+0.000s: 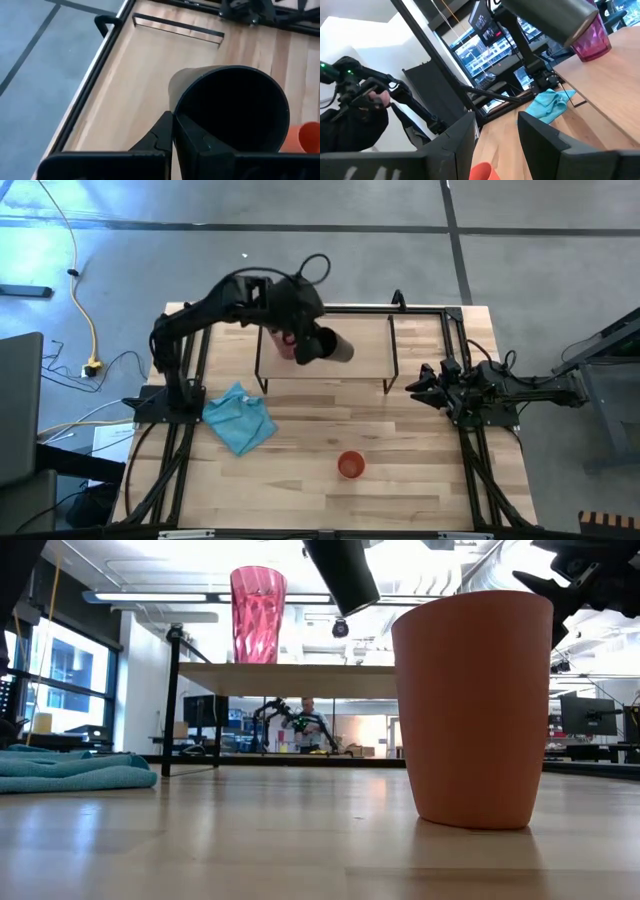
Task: Stack small to large cups/mugs on shelf
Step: Put the black cup on the shelf
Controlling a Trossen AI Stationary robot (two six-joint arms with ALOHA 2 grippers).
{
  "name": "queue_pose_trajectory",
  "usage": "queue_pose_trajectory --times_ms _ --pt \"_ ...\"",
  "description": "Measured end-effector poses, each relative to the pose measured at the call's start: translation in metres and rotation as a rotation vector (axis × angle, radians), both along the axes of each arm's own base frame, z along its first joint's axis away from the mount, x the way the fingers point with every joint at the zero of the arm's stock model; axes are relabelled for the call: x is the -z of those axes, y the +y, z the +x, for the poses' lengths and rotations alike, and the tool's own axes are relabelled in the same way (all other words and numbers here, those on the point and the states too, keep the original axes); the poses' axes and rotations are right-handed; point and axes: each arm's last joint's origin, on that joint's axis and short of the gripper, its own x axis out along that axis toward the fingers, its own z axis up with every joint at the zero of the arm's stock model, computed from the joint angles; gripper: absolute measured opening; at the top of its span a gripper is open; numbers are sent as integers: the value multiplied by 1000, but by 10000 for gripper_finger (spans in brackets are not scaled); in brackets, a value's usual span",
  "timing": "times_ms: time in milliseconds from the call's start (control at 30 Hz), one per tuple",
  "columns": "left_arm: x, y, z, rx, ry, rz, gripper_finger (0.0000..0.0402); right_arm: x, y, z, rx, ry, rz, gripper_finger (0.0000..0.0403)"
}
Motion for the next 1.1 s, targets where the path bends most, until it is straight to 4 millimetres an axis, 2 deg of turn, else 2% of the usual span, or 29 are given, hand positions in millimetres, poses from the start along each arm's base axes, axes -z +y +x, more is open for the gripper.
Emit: queue_pose_trajectory --times_ms 500,767,1100 --pt "0 35 -12 -11 8 -10 0 1 -2 0 54 10 6 142" --pt "7 36 -14 -7 89 -20 0 1 -3 0 89 10 2 142" --pt "16 29 0 51 116 -4 0 2 -2 1 91 12 -16 142"
